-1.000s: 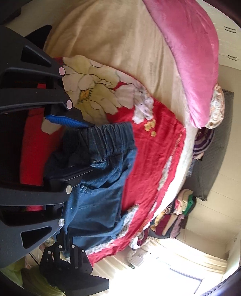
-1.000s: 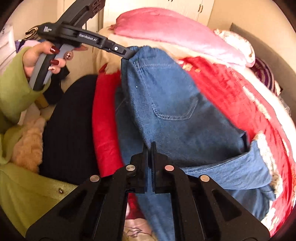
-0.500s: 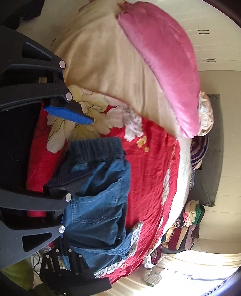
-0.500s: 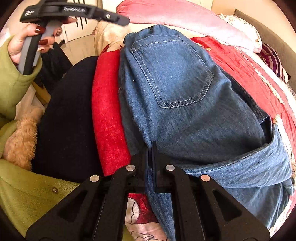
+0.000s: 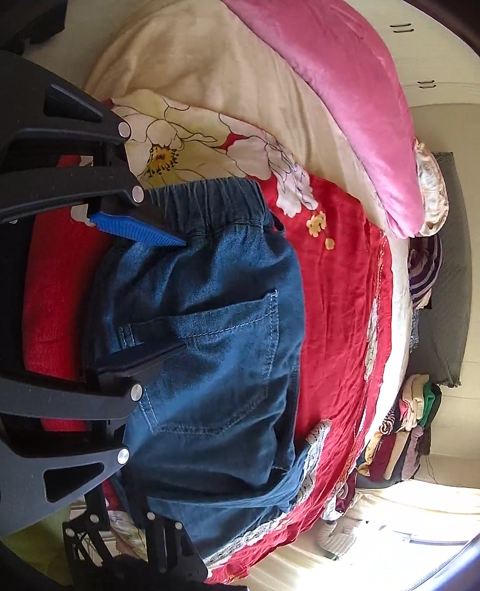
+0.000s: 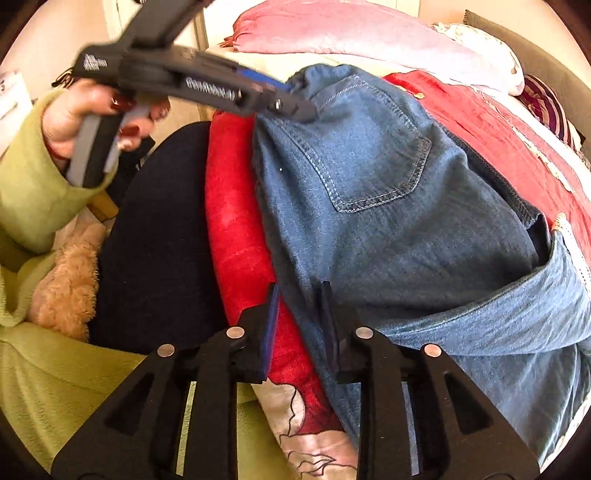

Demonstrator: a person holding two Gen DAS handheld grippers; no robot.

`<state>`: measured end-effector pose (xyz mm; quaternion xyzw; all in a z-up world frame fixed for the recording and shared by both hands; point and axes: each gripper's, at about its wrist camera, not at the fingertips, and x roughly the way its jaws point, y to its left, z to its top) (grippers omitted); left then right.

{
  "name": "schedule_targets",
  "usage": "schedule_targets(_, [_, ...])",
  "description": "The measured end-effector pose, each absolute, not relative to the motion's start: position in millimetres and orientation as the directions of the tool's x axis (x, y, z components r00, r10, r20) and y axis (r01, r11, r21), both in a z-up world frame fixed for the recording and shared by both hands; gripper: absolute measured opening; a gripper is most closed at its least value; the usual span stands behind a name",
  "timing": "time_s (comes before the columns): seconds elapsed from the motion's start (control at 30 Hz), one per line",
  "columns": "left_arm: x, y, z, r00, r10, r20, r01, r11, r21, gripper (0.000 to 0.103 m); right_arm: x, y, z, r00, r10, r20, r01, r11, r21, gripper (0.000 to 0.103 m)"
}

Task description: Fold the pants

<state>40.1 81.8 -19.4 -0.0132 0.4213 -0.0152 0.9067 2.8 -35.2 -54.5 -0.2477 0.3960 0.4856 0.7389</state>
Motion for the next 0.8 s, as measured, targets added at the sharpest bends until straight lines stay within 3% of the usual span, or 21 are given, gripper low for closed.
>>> schedule_targets(0.1, [38,82,-20,0.646,-0.039,-0.762,0.017,0.999,-0.037,0.049,9,-40,-45,0.205,0.559,-0.804,-0.9,0.43,0.069,0.019])
schedule_targets(0.27, [36,82,-20,0.649,-0.044,-0.759,0.017,0.999,-0.043,0.049,26,-44,-26,0.253,0.616,-0.746,-0.851,0.509,0.131,0.032])
schedule_targets(0.5, [37,83,-20,0.65,-0.056,-0.758,0.019,0.998,-0.057,0.049,44,-29,-53,0.265,0.513,-0.816,-0.802,0.587,0.109,0.037])
schedule_targets(0.8, [36,84,-20,0.656,-0.053,-0.753,0.012,0.998,-0.059,0.049,34,-36,-45,0.278,0.543,-0.792,-0.8,0.587,0.122,0.043])
